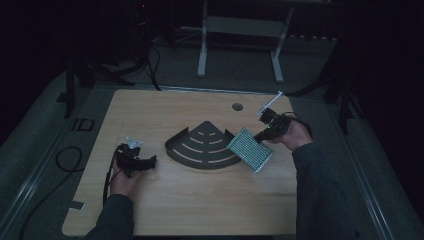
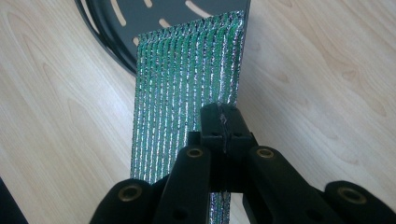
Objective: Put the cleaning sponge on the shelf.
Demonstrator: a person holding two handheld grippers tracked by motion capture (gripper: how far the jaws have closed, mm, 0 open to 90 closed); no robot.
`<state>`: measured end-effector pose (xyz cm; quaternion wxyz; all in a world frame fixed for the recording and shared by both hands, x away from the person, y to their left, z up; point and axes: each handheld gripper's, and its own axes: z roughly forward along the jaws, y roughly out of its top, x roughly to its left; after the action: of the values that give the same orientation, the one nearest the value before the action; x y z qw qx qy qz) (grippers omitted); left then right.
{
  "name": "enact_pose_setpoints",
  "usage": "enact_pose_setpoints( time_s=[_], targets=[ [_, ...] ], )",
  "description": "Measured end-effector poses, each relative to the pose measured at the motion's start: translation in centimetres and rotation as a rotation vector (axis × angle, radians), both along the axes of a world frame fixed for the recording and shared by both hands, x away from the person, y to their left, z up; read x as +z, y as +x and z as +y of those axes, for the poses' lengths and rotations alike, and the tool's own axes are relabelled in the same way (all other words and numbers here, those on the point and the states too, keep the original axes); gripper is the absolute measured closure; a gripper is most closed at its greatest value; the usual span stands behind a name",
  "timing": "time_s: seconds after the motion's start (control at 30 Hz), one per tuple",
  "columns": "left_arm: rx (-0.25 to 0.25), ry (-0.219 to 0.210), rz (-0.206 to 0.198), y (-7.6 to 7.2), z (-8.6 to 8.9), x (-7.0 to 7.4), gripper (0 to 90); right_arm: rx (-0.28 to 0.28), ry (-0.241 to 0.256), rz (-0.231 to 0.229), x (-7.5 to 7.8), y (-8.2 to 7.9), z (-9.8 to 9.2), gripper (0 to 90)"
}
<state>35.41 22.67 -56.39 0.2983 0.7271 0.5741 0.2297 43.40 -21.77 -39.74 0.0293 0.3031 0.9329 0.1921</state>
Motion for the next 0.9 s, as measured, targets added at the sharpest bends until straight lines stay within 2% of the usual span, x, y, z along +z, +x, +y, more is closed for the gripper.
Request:
enact_pose_setpoints(
  time_s=[0.9],
  targets=[
    [0.0, 0.001, 0.001, 0.0, 0.0, 0.0, 7.0, -0.007, 0.031, -0.008, 0.4, 1.8, 2.8, 89.8]
  ],
)
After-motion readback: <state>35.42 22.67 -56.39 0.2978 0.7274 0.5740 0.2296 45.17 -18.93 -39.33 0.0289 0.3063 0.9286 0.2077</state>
